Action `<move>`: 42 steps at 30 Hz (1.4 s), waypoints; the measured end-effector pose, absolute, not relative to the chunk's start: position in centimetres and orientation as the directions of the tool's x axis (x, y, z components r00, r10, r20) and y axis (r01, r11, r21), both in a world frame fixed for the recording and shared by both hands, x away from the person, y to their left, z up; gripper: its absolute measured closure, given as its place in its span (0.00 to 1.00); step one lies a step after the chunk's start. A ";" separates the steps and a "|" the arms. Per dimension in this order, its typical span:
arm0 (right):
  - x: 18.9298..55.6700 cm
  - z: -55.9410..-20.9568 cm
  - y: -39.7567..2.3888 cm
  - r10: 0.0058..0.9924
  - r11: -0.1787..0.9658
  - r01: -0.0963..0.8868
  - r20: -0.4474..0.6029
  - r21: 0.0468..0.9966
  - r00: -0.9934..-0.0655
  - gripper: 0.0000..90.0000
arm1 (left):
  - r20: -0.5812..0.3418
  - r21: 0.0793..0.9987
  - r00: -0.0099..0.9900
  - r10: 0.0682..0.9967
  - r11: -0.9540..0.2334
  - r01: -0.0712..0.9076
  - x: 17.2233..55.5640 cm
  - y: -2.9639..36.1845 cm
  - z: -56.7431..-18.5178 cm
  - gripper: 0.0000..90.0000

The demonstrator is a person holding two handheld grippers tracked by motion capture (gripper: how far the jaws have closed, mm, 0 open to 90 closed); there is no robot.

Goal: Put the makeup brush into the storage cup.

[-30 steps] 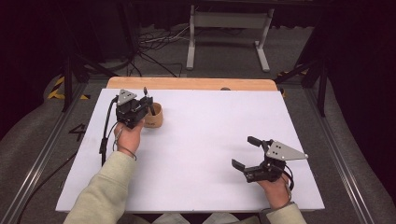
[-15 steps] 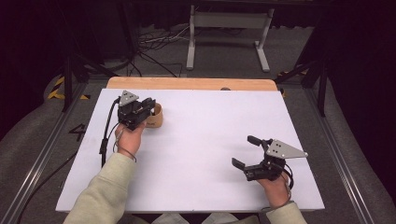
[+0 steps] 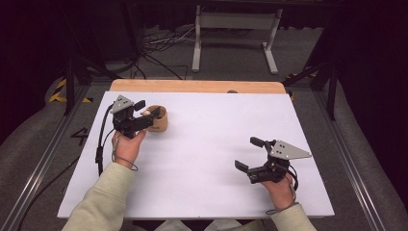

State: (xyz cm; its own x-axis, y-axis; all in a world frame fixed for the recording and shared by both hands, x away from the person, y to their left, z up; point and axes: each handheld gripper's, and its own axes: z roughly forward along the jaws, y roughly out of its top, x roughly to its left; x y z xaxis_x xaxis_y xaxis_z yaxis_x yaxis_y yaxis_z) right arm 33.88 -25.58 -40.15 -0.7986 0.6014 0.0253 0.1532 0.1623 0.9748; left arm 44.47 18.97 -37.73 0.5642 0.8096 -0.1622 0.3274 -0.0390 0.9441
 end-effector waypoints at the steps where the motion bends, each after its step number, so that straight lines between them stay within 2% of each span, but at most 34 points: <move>1: 34.0 -40.1 -25.5 0.600 0.165 0.152 0.024 0.975 -0.800 0.00 | -0.166 0.947 0.573 0.802 -0.031 0.319 44.2 19.2 -37.7 0.26; 10: 34.6 -39.8 -25.1 0.590 0.175 0.133 0.004 0.976 -0.807 0.00 | -0.169 0.967 0.657 0.735 -0.006 0.256 42.4 21.0 -37.1 0.17; 17: 35.0 -39.6 -25.4 0.595 0.188 0.117 -0.018 0.975 -0.804 0.00 | -0.158 0.975 0.730 0.665 -0.009 0.220 40.4 21.9 -36.7 0.07; 31: 34.9 -39.5 -27.1 0.617 0.189 0.097 -0.041 0.977 -0.786 0.00 | -0.129 0.985 0.803 0.582 -0.019 0.172 36.8 22.4 -37.6 0.01; 42: 34.4 -40.4 -28.0 0.603 0.158 0.074 -0.037 0.985 -0.797 0.00 | -0.134 0.977 0.812 0.568 -0.060 0.204 35.0 22.6 -39.9 0.01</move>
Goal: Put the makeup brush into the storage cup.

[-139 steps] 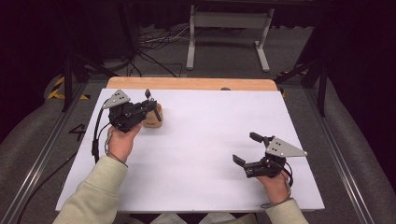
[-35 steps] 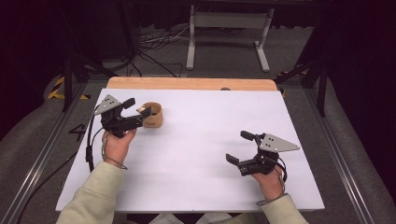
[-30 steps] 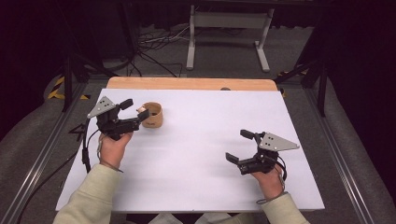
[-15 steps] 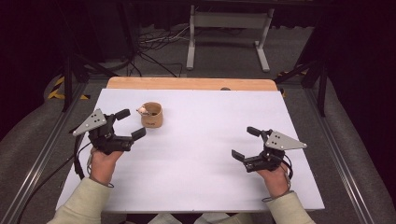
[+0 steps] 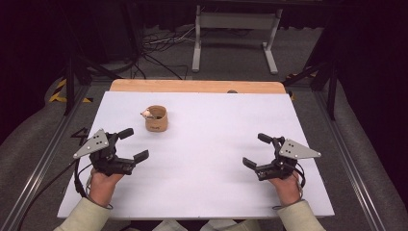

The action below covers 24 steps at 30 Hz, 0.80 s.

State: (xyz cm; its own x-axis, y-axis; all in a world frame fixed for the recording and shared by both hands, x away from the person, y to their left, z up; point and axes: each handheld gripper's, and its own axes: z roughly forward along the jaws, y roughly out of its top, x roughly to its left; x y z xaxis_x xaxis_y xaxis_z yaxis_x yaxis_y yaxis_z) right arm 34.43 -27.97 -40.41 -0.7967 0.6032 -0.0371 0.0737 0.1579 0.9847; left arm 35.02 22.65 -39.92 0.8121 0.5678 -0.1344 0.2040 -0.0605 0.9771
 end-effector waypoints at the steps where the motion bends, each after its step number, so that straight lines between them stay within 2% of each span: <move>1: 34.4 -40.5 -28.0 0.601 0.160 0.070 -0.042 0.985 -0.798 0.00 | -0.137 0.976 0.810 0.571 -0.060 0.208 34.9 22.7 -40.2 0.01; 24: 33.3 -42.7 -28.6 0.598 0.192 0.034 -0.089 0.981 -0.796 0.00 | -0.147 0.961 0.806 0.573 -0.111 0.254 33.8 22.2 -44.2 0.01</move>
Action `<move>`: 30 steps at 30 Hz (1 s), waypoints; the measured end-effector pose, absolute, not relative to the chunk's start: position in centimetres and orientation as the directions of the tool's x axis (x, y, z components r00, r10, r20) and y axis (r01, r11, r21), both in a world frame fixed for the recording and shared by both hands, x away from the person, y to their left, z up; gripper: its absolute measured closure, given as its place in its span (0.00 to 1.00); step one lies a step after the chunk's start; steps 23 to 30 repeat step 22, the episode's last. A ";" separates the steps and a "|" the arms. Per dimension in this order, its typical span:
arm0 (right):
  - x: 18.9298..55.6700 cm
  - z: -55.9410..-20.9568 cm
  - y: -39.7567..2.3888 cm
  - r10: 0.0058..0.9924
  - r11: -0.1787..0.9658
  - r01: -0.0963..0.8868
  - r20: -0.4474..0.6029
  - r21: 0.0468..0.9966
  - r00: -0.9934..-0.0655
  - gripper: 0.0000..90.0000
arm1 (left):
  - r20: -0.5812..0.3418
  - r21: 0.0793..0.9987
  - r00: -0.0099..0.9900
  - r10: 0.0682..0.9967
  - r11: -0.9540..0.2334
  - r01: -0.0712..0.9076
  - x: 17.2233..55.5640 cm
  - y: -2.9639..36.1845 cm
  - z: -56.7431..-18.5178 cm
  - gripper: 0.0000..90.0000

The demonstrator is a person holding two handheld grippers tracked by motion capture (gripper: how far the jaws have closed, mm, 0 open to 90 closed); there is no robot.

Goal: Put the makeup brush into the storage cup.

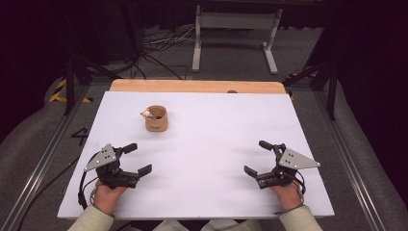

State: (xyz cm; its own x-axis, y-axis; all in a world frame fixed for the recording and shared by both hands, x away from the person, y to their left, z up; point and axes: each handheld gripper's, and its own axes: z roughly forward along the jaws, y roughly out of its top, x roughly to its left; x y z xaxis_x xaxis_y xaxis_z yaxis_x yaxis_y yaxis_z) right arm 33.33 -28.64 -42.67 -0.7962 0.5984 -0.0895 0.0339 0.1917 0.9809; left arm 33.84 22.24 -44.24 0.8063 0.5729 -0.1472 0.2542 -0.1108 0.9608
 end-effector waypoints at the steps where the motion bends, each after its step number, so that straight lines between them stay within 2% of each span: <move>1: 33.3 -42.7 -28.7 0.598 0.191 0.035 -0.088 0.981 -0.797 0.00 | -0.152 0.961 0.807 0.571 -0.106 0.256 33.8 22.2 -44.4 0.01; 12: 33.4 -43.1 -28.4 0.602 0.212 0.065 -0.078 0.975 -0.795 0.00 | -0.138 0.957 0.797 0.588 -0.127 0.260 33.7 21.9 -45.1 0.00; 30: 33.4 -43.1 -28.3 0.600 0.209 0.059 -0.080 0.976 -0.796 0.00 | -0.142 0.959 0.796 0.588 -0.118 0.258 33.7 22.0 -45.1 0.00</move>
